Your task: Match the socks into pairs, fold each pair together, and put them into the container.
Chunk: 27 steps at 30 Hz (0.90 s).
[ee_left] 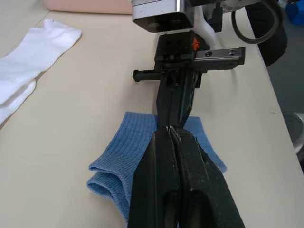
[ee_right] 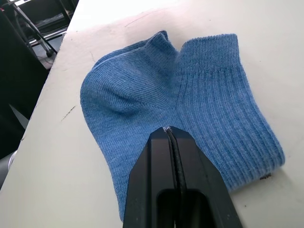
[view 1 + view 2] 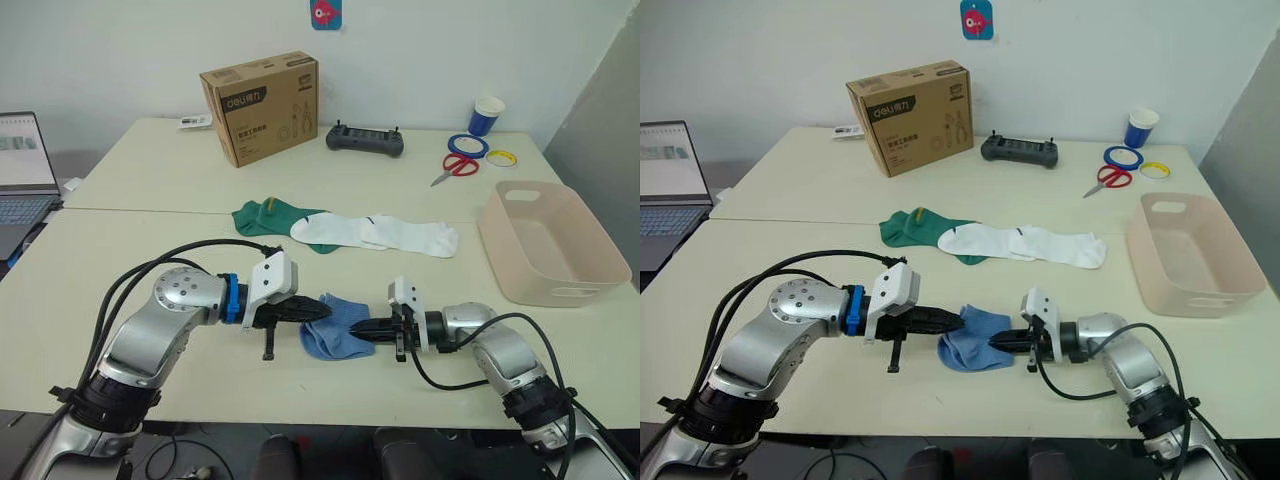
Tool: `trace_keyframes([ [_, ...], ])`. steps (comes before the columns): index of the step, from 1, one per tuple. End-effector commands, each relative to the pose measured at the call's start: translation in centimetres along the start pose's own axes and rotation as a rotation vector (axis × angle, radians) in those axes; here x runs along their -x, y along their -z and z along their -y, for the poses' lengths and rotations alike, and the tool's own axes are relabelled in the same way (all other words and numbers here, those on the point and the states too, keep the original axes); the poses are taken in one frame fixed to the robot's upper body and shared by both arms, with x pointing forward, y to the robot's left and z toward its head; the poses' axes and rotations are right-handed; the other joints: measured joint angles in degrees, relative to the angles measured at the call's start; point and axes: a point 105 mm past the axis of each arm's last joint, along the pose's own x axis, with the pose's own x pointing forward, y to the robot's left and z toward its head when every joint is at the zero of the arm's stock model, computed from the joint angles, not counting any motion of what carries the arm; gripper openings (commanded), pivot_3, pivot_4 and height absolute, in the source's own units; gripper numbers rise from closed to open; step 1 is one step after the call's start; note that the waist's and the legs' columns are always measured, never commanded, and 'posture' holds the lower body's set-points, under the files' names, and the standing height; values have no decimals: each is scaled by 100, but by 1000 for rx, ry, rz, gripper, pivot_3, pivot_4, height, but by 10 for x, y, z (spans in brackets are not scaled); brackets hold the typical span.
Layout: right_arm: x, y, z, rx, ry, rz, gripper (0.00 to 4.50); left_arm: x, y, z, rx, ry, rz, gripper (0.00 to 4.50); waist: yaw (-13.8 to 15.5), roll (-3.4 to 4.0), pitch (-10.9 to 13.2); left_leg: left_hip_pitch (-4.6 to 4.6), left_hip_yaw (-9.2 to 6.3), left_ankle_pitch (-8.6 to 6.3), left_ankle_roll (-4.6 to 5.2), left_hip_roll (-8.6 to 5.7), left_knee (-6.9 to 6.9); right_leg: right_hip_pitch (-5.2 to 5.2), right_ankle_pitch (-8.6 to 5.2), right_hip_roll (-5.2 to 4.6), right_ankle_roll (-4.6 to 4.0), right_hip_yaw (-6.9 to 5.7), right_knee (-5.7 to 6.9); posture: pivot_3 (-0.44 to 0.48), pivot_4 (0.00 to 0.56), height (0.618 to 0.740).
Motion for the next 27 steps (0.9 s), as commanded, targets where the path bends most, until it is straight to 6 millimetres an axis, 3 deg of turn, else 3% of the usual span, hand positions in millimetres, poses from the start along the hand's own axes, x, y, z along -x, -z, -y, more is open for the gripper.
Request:
trace_keyframes([
  [1, 2, -14, -3, 28, -11, 34, 49, -7, 14, -3, -29, -19, -60, 0, -4, 0, 0, 1, 0, 0, 0, 0, 0, 0, 0, 0, 0, 1, 0, 0, 150, 740],
  [5, 6, -30, -1, -21, 8, 78, 49, -13, 46, 9, 11, 27, -124, 0, -6, 2, 1, 0, 5, 0, 0, 0, 0, -1, 0, -1, -1, 5, -1, 0, 150, 740],
  [8, 15, -48, -1, -113, 33, 94, 49, -16, 54, 16, 35, 48, -138, 0, 2, 2, 2, -4, 2, 0, 0, 1, -1, -4, -1, -1, -2, 3, 0, 0, 150, 740],
  [11, 27, -54, 4, -214, 93, 48, 49, -15, 61, 20, 41, 44, -162, 0, 7, 2, 1, -4, 2, 0, 0, 0, -1, -2, -1, -4, -3, 3, 0, 0, 150, 740],
  [16, 43, -59, 5, -537, 187, -75, 1593, -16, 78, 13, 44, -14, -202, 0, 6, 5, -1, -2, 6, 0, 0, -1, -1, -3, -1, -7, -8, 7, 2, 0, 150, 740],
  [21, 49, -38, 16, -590, 277, -163, 3354, -18, 82, 15, 35, -10, -207, 0, 11, 5, -4, -1, 3, 0, 0, -1, -1, 1, -2, -7, -8, 2, 0, 0, 150, 740],
  [24, 45, -35, 18, -644, 261, -164, 4435, -18, 81, 15, 34, -13, -206, 0, -1, 6, -4, -1, 14, 0, 0, -2, 0, 1, -5, -9, -14, 11, -3, 0, 150, 740],
  [27, 39, -31, 15, -671, 245, -184, 4476, -17, 81, 15, 35, -14, -208, 0, -4, 6, -4, 0, 12, 0, 0, -2, 0, 1, -1, -8, -7, 10, -3, 0, 150, 740],
])
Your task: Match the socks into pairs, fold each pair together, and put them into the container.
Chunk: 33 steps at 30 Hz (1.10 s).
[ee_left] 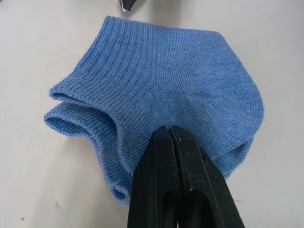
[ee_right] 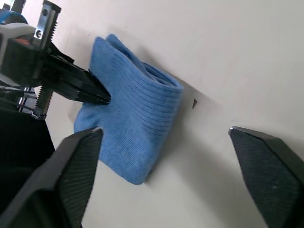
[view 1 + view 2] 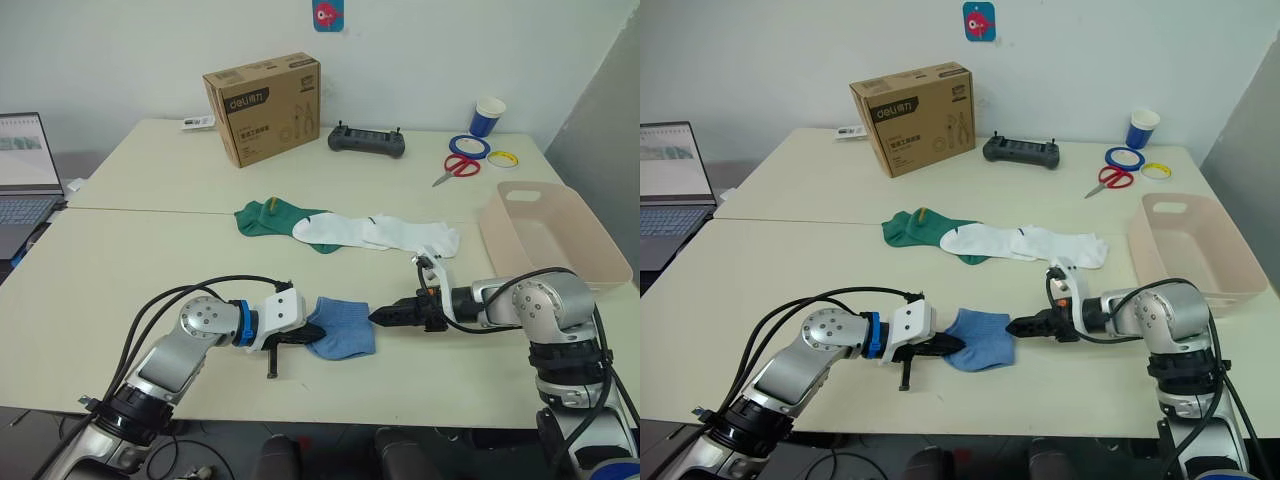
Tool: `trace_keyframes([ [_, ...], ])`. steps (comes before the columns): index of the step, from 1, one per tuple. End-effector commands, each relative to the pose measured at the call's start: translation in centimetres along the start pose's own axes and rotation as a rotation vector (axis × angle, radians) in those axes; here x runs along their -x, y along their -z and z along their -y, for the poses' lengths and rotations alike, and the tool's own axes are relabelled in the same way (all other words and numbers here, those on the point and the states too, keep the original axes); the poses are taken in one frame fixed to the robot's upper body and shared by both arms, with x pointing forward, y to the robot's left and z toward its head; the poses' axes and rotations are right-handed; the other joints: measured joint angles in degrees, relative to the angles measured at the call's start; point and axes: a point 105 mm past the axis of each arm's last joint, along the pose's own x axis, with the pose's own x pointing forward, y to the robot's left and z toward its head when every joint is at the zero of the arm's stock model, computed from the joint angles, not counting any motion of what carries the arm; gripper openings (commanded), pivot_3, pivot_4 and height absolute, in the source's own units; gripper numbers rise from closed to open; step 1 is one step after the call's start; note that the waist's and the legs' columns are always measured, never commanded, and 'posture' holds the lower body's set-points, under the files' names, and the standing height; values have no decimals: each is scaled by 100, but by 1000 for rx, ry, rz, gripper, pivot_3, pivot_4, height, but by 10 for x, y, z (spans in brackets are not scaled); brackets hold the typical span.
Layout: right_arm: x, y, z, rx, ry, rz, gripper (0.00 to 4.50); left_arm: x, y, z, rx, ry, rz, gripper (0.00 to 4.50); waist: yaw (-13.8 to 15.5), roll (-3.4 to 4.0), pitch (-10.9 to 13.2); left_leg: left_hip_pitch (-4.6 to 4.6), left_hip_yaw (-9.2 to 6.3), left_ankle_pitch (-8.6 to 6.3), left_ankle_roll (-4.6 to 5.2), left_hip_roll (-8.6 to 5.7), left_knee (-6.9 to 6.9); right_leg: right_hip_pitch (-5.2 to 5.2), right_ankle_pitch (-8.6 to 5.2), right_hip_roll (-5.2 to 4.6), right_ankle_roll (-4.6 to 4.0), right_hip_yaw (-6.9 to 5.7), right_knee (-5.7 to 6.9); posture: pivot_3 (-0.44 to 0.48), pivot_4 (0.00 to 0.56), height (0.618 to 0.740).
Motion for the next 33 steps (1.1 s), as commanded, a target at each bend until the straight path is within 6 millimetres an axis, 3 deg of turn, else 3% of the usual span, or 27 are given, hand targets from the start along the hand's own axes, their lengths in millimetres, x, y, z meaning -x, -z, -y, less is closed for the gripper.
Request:
trace_keyframes([
  [1, -5, -2, -7, -4, -17, -15, 4476, 0, 19, 3, 41, -6, -75, 0, 1, 0, 0, 0, -1, 0, 0, 0, 0, 0, 3, 0, 6, -1, 0, 0, 150, 740],
  [9, -23, 6, -34, -98, -213, -44, 4476, 2, 21, 2, 43, -13, -83, 0, -3, 1, 0, -1, -4, 0, 0, 1, -1, 0, 4, 2, 7, -4, 1, 0, 150, 740],
  [12, -31, 15, -35, -145, -234, -57, 4476, 2, 22, 3, 45, -10, -84, 0, -3, 1, -1, -1, -4, 0, 0, 1, -1, 1, 4, 1, 8, -4, 0, 0, 150, 740],
  [21, -47, 7, -37, -263, -262, 21, 4476, 5, 25, 7, 43, -4, -90, 0, -31, 2, -2, 2, -5, 0, 0, 2, -4, 0, 5, 2, 6, -3, 2, 0, 150, 740],
  [26, -57, 12, -38, -294, -251, 13, 4476, 6, 25, 6, 39, -5, -92, 0, -51, 4, -2, 2, -5, 0, 0, 2, -11, -1, 5, 3, 7, -4, 1, 0, 150, 740],
  [32, -59, 15, -30, -303, -221, 14, 4476, 8, 26, 6, 35, -5, -97, 0, -92, 5, -4, 5, -7, 0, 0, 2, -12, 0, 3, 3, 4, -5, 1, 0, 150, 740],
  [33, -59, 15, -30, -304, -220, 17, 4299, 8, 26, 7, 34, -3, -96, 0, -101, 5, -4, 5, -7, 0, 0, 2, -12, 0, 2, 3, 2, -5, 1, 0, 150, 740],
])
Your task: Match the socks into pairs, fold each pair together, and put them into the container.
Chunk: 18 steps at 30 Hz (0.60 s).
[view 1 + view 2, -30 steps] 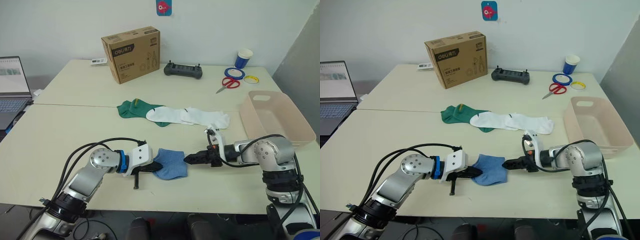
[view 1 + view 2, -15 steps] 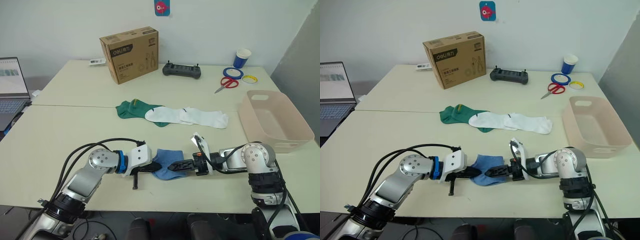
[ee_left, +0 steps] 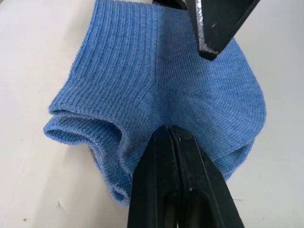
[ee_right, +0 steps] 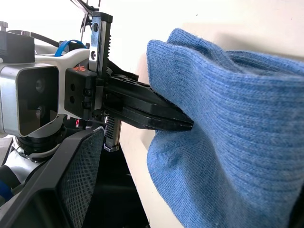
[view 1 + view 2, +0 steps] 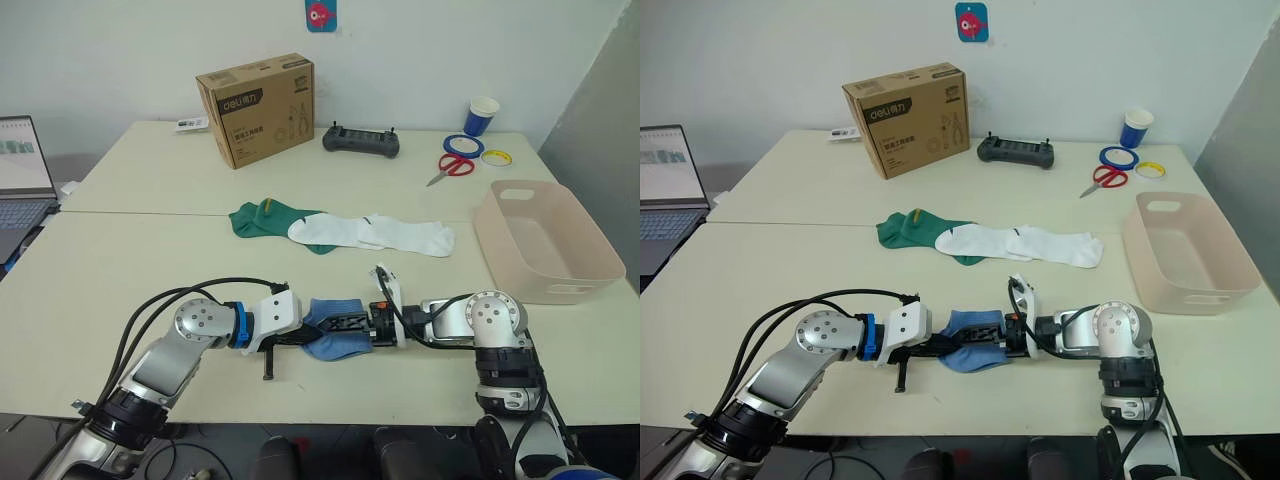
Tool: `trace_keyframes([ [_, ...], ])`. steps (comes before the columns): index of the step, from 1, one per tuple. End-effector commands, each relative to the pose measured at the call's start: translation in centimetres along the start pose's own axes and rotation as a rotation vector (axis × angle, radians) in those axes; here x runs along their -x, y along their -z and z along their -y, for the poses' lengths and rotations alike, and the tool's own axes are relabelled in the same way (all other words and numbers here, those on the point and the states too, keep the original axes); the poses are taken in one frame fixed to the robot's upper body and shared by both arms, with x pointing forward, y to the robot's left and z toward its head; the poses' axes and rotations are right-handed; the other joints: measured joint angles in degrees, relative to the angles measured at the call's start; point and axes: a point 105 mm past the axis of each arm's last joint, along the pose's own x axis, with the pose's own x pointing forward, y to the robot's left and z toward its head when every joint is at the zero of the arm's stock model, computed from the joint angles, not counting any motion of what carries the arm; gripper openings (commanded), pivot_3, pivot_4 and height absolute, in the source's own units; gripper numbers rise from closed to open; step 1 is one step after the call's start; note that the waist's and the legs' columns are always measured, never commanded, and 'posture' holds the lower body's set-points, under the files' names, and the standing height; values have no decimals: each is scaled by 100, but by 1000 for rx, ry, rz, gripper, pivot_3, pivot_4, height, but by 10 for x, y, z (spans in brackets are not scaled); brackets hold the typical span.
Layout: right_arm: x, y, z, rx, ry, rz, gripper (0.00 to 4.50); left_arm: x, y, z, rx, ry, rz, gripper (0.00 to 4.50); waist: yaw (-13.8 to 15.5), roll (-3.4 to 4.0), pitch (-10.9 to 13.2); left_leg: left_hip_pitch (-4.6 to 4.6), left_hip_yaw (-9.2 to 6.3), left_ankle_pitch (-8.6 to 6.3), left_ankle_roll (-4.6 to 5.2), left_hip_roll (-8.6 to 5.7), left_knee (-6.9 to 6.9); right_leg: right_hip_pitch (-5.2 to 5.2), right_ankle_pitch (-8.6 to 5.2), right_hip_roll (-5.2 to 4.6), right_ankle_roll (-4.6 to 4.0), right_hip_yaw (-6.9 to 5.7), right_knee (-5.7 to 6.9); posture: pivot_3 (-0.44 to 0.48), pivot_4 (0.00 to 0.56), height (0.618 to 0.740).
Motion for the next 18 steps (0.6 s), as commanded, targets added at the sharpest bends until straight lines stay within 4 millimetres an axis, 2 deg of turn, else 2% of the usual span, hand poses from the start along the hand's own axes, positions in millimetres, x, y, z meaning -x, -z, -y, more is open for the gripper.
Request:
trace_keyframes([
  [1, 2, 2, 10, -23, 36, 6, 4076, 2, 20, 6, 34, 13, -80, 0, -14, 0, 0, 0, 0, 0, 0, 0, 0, 0, 0, 0, -1, 0, 0, 0, 150, 740],
  [2, 2, 2, 9, -24, 33, 7, 3863, 2, 20, 6, 34, 16, -78, 0, -16, 0, 0, 0, 0, 0, 0, 0, 0, 0, 0, 0, -1, 0, 0, 0, 150, 740],
  [13, 1, 7, 12, -38, 46, 2, 38, 0, 18, 2, 20, 13, -65, 0, -45, -6, -20, 6, -3, 0, 0, 0, -7, 3, -2, 0, -5, -1, -3, 0, 150, 740],
  [18, 3, 5, 12, -35, 46, 11, 13, 5, 7, 1, 24, 16, -1, 0, -51, -6, -20, 6, 2, 1, 1, -2, -6, 3, -6, -2, -19, 5, -4, 0, 150, 740],
])
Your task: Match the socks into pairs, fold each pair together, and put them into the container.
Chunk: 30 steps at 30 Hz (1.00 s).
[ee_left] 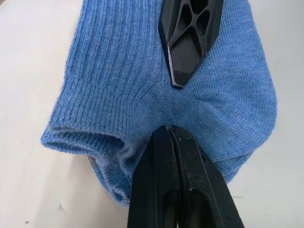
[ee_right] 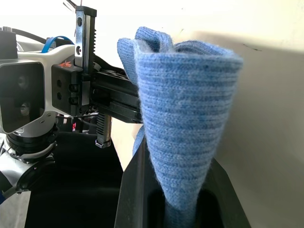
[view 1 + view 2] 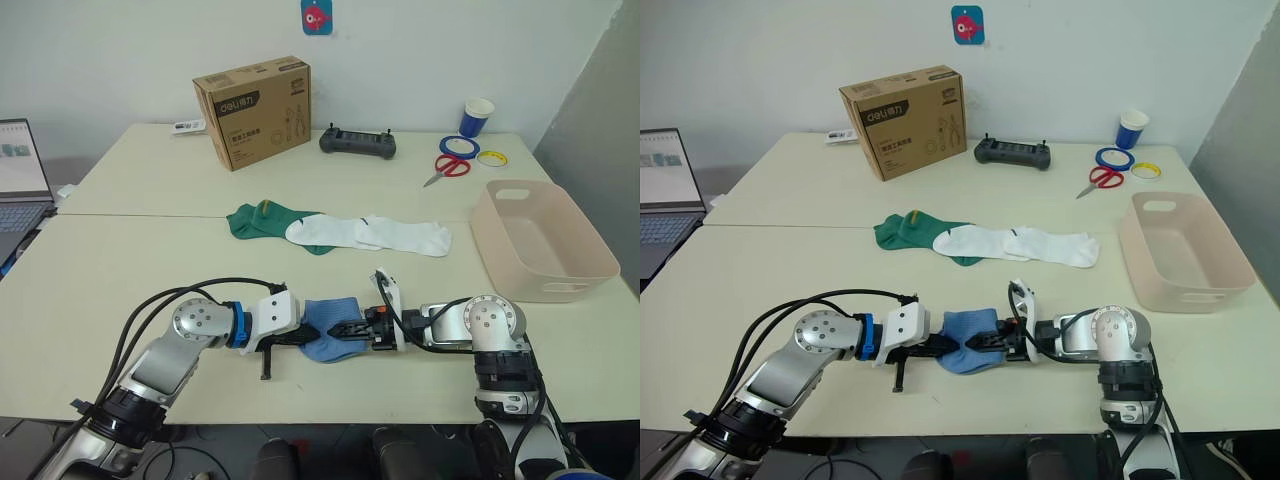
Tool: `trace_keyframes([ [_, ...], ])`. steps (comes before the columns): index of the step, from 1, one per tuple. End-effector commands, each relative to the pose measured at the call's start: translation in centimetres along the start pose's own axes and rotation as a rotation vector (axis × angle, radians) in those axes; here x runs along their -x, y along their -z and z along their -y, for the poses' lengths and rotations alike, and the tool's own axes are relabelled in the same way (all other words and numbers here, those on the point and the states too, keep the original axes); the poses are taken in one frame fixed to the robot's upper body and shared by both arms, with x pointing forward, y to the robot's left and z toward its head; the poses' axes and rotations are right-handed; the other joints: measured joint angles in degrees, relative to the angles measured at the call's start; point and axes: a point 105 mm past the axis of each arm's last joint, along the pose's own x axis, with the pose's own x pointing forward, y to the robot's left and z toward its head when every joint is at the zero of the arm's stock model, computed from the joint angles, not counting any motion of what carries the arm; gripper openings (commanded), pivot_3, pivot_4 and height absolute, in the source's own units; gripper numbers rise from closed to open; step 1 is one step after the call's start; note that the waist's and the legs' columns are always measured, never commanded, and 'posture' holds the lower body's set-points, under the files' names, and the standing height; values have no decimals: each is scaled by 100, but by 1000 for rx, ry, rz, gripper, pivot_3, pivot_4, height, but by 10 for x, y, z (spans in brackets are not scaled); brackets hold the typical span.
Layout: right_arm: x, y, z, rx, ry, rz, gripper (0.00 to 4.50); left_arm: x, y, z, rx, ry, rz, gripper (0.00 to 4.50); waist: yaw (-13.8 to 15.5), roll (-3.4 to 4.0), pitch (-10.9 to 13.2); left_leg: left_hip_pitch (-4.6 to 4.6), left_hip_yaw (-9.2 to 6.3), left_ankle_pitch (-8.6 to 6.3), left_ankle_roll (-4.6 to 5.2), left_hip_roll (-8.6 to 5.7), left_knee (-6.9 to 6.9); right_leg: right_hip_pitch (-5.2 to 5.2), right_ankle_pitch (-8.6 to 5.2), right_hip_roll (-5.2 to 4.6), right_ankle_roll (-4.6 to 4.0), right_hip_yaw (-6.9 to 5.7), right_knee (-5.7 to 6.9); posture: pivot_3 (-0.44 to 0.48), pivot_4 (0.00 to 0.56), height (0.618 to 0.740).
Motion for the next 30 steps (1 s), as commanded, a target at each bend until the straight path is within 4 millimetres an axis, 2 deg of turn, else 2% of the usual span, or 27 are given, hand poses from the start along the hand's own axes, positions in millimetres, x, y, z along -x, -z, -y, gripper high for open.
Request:
trace_keyframes([
  [1, 5, -1, 5, -12, 21, 20, 4, 5, 1, -1, 37, -10, 12, 183, 0, 0, 0, -1, 0, 0, 0, 0, -1, -1, 1, 0, 2, 0, -1, 0, 150, 740],
  [5, 15, -12, 2, 17, 20, 74, 0, 29, -32, -8, 85, -22, 131, 1105, -1, -1, 19, -12, -4, 0, 0, 1, -2, -8, 4, 0, 9, -4, -1, 0, 150, 740],
  [9, 28, -23, -8, 72, 3, 133, 0, 51, -59, -10, 127, -29, 201, 2373, 1, 0, 31, -17, 2, 0, 0, 0, -2, -11, 4, -2, 13, -2, -7, 0, 150, 740],
  [12, 42, -33, -24, 211, -4, 190, 0, 67, -78, -14, 128, -61, 245, 3346, 1, -1, 47, -32, 1, 0, 0, 0, -9, -25, 6, -2, 27, -4, -7, 0, 150, 740],
  [15, 56, -51, -44, 400, 9, 303, 0, 73, -85, -18, 107, -107, 253, 4306, -3, -1, 49, -31, -1, 0, 0, 0, -35, -36, -2, 2, 27, -5, -7, 0, 150, 740],
  [16, 58, -53, -48, 464, 25, 320, 0, 73, -86, -20, 103, -119, 257, 4464, -3, -1, 49, -30, -1, 0, 0, 0, -46, -40, -4, 3, 27, -5, -8, 0, 150, 740],
  [19, 61, -56, -53, 627, 95, 353, 0, 70, -89, -25, 97, -150, 279, 4464, -1, -1, 49, -27, -7, 0, 0, 0, -60, -40, -14, 5, 26, -11, -10, 0, 150, 740],
  [23, 63, -61, -54, 689, 161, 428, 0, 67, -99, -37, 76, -204, 337, 4464, 6, -6, 52, -30, -12, 0, 0, 0, -60, -41, -18, 5, 27, -15, -10, 0, 150, 740],
  [26, 66, -61, -48, 755, 251, 455, 0, 64, -112, -40, 61, -202, 379, 4464, 14, -6, 52, -31, -9, 0, 0, -2, -58, -40, -18, 2, 27, -11, -11, 0, 150, 740],
  [30, 80, -71, -41, 889, 398, 512, 0, 59, -117, -43, 38, -185, 379, 4464, 29, -7, 53, -32, -3, 0, -1, -4, -57, -39, -18, -1, 27, -8, -11, 0, 150, 740],
])
